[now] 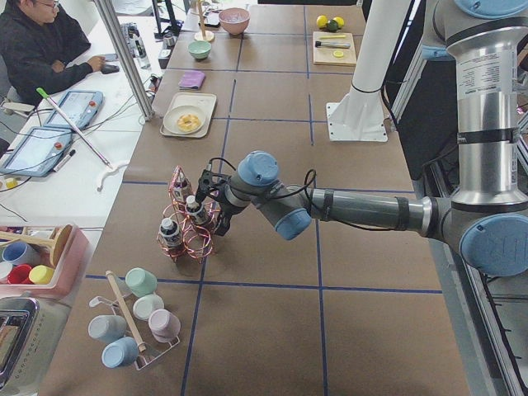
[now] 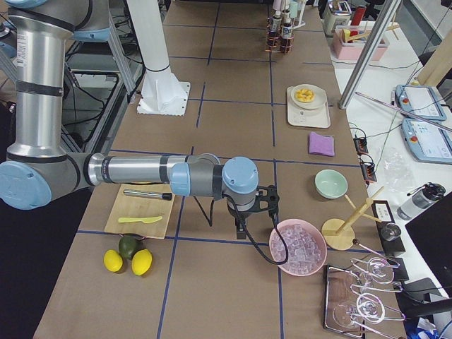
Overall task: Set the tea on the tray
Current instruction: 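Grasp a dark tea bottle in the copper rack with the left gripper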
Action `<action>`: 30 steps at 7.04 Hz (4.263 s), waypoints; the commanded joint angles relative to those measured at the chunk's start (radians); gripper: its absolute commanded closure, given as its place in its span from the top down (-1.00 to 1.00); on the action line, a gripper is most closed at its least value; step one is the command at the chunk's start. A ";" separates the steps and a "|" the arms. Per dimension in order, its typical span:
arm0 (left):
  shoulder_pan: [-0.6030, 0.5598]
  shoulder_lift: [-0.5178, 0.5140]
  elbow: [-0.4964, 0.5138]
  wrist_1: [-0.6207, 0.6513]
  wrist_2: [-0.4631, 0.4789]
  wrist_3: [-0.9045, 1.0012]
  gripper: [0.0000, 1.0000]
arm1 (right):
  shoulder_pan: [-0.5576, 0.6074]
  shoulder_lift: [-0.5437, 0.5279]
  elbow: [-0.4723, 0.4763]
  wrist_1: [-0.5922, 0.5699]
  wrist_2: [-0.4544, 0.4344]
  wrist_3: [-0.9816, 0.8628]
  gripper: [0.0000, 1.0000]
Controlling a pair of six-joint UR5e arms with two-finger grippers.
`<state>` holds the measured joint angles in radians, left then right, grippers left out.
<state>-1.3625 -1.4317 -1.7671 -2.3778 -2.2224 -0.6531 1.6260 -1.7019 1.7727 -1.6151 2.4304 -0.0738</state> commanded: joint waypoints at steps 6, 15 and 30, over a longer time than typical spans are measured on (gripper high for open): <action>0.271 -0.070 0.020 -0.187 0.551 -0.171 0.93 | 0.000 0.005 -0.009 0.000 -0.001 -0.001 1.00; 0.281 -0.118 0.124 -0.236 0.564 -0.169 0.35 | 0.000 0.005 -0.006 0.000 0.001 0.000 1.00; 0.197 -0.136 0.092 -0.227 0.413 -0.155 -1.00 | 0.000 0.004 -0.006 0.000 0.001 0.002 1.00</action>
<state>-1.1420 -1.5663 -1.6737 -2.6064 -1.7914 -0.8086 1.6261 -1.6981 1.7671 -1.6153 2.4313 -0.0721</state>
